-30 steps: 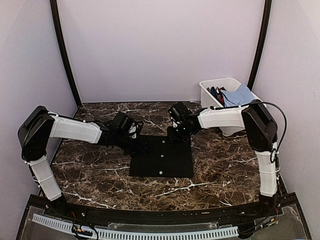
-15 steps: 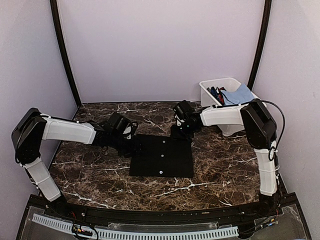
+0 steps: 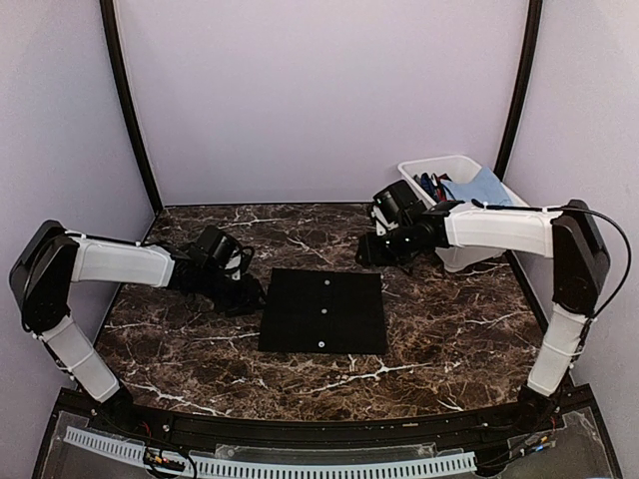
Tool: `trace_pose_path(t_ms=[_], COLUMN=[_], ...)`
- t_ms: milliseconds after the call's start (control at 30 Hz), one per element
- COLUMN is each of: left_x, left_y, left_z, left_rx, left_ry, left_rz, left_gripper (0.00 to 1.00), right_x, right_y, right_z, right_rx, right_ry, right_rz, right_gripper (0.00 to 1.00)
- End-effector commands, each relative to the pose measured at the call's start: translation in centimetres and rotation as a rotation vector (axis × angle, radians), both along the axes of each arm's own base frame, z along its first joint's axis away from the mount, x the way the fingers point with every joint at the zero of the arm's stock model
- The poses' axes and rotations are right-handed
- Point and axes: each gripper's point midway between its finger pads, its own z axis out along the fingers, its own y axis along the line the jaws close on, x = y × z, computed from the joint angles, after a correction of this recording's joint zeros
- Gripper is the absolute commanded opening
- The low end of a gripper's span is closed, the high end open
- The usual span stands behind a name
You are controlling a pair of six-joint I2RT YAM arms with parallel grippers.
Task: Fold and stack the long sleeve shirts
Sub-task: Smooth out the square-folded shirt at the center of the board, then pick up the square-folded shirt from the center of the board.
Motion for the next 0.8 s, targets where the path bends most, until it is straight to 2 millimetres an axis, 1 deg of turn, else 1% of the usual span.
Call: trace_pose_path(t_ms=[0,133,233,267,300,333,433,567,667,767], left_x=[-1.2,-1.4,-1.5,-1.7,-1.5,-1.8,-1.8,-2.0,-2.0,-1.6], left_y=[0.4,0.2,0.0,-0.1,-0.1,-0.2,-0.3,-0.3,0.1,0.0], left_z=[-1.3,-2.1,-2.9,-3.1,-3.4,-3.6,-4.4,-5.3,-5.6,-5.0], left_rx=[0.033,0.064,0.088,0.100,0.118,0.134,0.173,0.221,0.244,0.241], left_ry=[0.047,0.068,0.080,0.087,0.087,0.096,0.105,0.125,0.126,0.107], left_rz=[-0.034,-0.044,-0.046,-0.052,-0.051,-0.058,-0.060,-0.057,-0.044,-0.037], left_gripper=[0.49,0.48,0.44,0.43,0.42,0.41,0.39,0.35,0.28,0.20], right_x=[-2.6,-4.8,-6.0,-6.4,-6.7,-6.9,-7.4,-8.0,-8.3,-8.6], right_y=[-0.7,-1.7,-2.0,-2.1,-2.2,-2.3,-2.6,-2.5,-2.4,-2.2], right_z=[0.7,0.8,1.4,1.3,1.3,1.3,1.1,1.3,1.1,0.4], right_rx=[0.023,0.051,0.075,0.076,0.078,0.079,0.076,0.089,0.086,0.082], right_ry=[-0.016,-0.011,-0.017,-0.016,-0.016,-0.014,-0.012,-0.015,-0.015,-0.003], right_rz=[0.009,0.002,0.002,0.001,0.004,0.003,-0.001,0.004,0.004,0.008], right_gripper=[0.54,0.54,0.54,0.54,0.54,0.54,0.54,0.54,0.54,0.54])
